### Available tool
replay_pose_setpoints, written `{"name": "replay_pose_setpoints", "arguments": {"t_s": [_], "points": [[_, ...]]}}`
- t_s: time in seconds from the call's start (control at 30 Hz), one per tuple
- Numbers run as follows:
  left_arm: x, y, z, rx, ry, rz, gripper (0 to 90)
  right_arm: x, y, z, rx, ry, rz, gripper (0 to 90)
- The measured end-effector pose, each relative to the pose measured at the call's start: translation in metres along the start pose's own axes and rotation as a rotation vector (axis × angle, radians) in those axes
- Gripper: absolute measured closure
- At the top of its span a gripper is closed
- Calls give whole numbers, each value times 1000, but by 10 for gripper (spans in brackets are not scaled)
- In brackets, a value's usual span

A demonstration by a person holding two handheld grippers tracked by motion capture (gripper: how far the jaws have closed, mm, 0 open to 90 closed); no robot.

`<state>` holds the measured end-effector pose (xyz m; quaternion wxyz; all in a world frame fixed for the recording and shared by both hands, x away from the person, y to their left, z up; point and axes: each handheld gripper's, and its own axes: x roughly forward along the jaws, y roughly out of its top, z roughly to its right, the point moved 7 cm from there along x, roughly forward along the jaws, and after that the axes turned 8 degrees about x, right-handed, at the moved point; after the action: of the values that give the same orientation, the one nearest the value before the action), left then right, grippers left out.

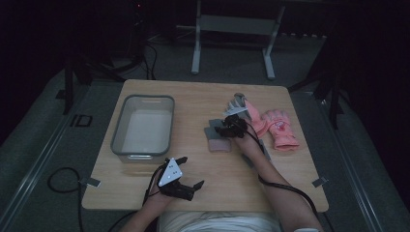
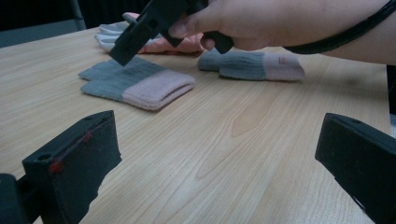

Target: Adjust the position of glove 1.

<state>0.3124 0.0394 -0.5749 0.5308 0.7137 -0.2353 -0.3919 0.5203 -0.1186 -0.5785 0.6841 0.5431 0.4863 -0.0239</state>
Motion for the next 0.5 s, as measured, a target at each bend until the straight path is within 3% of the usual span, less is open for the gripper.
{"name": "replay_pose_setpoints", "arguments": {"t_s": [0.23, 0.33, 0.5], "points": [[0, 0, 1, 6, -1, -3, 0, 16, -12, 4, 10, -4, -44, 516], [1, 0, 2, 8, -6, -3, 0, 16, -13, 5, 38, 9, -36, 516], [1, 1, 3, 6, -9, 0, 0, 17, -14, 4, 40, 6, -25, 534]]}}
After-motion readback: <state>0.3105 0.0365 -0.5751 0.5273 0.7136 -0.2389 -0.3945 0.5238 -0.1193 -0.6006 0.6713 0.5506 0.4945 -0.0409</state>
